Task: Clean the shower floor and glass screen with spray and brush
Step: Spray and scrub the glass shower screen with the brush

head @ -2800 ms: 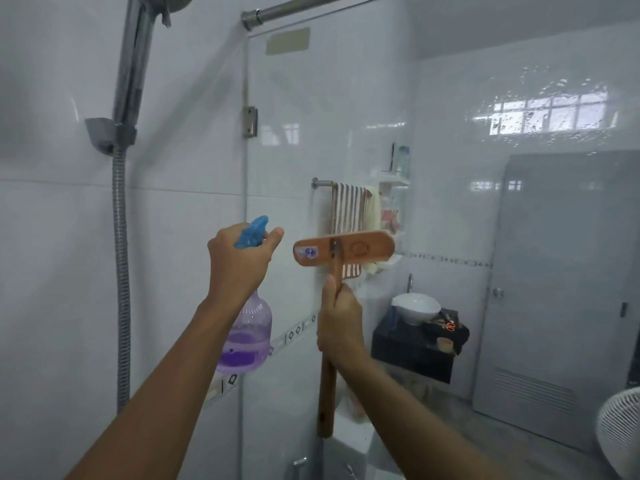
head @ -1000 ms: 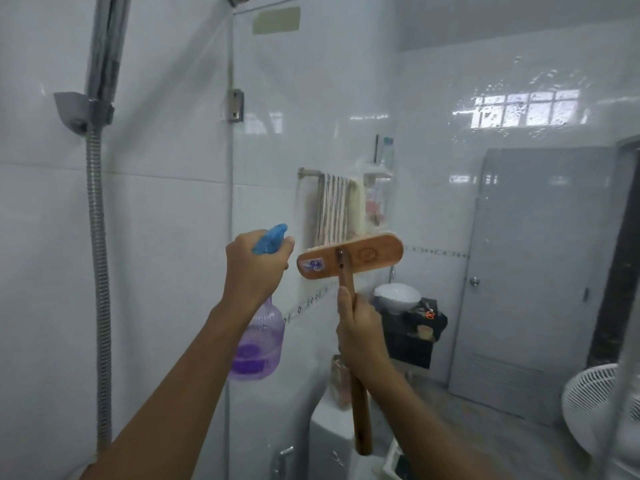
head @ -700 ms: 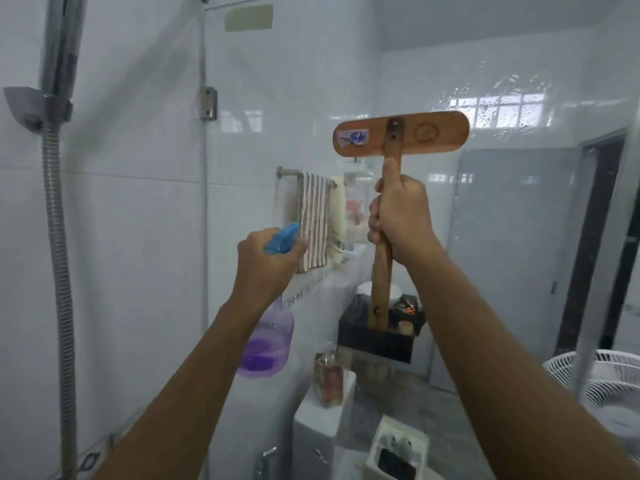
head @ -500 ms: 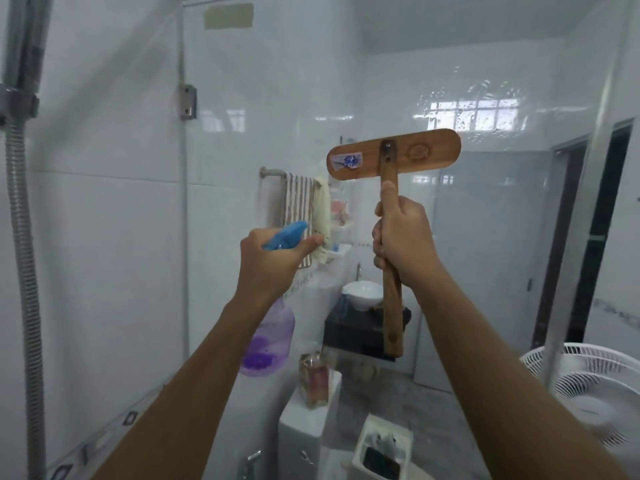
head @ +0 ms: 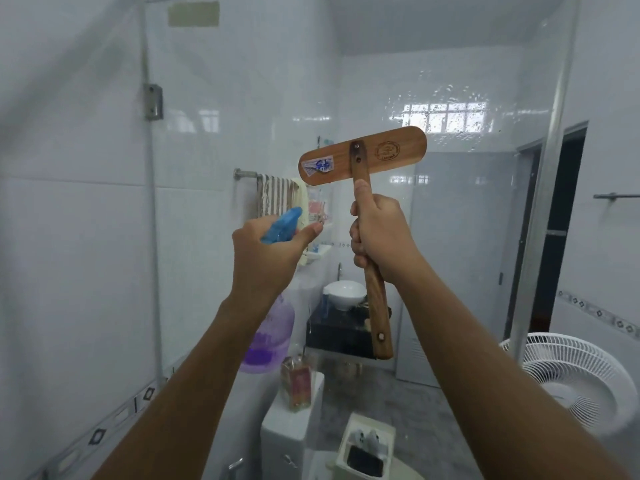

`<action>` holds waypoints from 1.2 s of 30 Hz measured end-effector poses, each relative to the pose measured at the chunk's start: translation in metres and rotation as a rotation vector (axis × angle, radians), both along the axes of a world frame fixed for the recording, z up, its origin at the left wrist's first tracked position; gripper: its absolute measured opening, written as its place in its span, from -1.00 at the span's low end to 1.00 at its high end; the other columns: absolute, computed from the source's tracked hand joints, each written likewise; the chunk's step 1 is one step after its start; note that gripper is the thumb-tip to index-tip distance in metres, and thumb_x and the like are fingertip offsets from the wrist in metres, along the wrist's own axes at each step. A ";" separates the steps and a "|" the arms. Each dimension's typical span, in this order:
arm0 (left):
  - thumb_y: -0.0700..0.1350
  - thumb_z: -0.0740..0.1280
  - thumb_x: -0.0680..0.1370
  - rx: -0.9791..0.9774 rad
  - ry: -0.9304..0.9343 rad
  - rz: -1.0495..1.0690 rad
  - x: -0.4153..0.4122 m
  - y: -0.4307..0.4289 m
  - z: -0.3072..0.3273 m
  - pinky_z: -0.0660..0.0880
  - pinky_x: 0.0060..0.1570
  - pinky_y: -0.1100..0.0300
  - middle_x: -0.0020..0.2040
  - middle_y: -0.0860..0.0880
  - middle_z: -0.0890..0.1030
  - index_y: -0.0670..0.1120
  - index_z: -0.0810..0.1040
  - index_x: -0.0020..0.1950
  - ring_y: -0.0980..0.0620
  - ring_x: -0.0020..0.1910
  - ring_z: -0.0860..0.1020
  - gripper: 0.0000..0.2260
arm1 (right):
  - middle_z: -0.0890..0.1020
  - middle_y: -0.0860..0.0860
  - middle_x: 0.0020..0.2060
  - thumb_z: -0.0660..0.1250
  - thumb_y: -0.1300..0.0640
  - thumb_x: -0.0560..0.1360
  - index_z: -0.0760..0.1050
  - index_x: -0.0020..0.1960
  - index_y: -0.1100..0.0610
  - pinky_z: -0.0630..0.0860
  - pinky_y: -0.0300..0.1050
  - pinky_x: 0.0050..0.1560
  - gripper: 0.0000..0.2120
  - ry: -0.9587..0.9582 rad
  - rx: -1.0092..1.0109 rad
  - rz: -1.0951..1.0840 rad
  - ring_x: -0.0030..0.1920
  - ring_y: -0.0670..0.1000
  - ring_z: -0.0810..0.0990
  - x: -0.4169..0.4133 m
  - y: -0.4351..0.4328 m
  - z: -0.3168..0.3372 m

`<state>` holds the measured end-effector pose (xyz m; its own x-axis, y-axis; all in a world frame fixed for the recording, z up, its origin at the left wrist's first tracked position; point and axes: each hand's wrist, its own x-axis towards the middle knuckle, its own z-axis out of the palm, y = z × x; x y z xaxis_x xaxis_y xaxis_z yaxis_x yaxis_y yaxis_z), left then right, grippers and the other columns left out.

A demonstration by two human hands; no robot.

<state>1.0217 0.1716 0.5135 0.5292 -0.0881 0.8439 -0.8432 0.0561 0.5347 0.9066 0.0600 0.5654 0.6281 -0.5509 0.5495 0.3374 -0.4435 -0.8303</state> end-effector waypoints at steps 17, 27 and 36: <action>0.15 0.43 0.51 -0.058 0.020 0.017 -0.003 -0.002 -0.001 0.63 -0.29 0.21 -0.25 -0.03 0.64 -0.16 0.63 -0.02 -0.04 -0.35 0.63 -0.64 | 0.44 -0.08 -0.54 0.04 -0.14 0.70 0.40 -0.21 0.09 0.40 -0.23 -0.56 -0.57 -0.073 -0.119 -0.070 -0.59 -0.16 0.40 0.010 -0.003 -0.016; 0.07 0.41 0.54 -0.046 -0.008 0.008 0.003 0.004 -0.029 0.54 -0.32 0.45 -0.21 -0.01 0.65 -0.15 0.63 0.01 0.11 -0.30 0.64 -0.72 | 0.51 -0.07 -0.43 0.04 -0.19 0.67 0.46 -0.16 0.09 0.43 -0.25 -0.40 -0.55 0.034 -0.134 -0.132 -0.44 -0.14 0.47 0.005 -0.005 -0.123; 0.04 0.42 0.55 -0.050 0.016 -0.052 -0.005 -0.014 -0.029 0.63 -0.21 0.28 -0.20 -0.05 0.63 -0.17 0.60 -0.02 0.00 -0.27 0.64 -0.74 | 0.42 0.12 -0.38 0.02 -0.24 0.67 0.38 -0.13 0.12 0.45 -0.12 -0.50 -0.53 -0.052 -0.098 -0.213 -0.50 0.02 0.39 -0.021 -0.036 -0.006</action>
<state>1.0169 0.1577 0.4844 0.5388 -0.0740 0.8392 -0.8297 0.1263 0.5438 0.8860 0.0243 0.5598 0.4731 -0.6102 0.6355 0.2685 -0.5872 -0.7636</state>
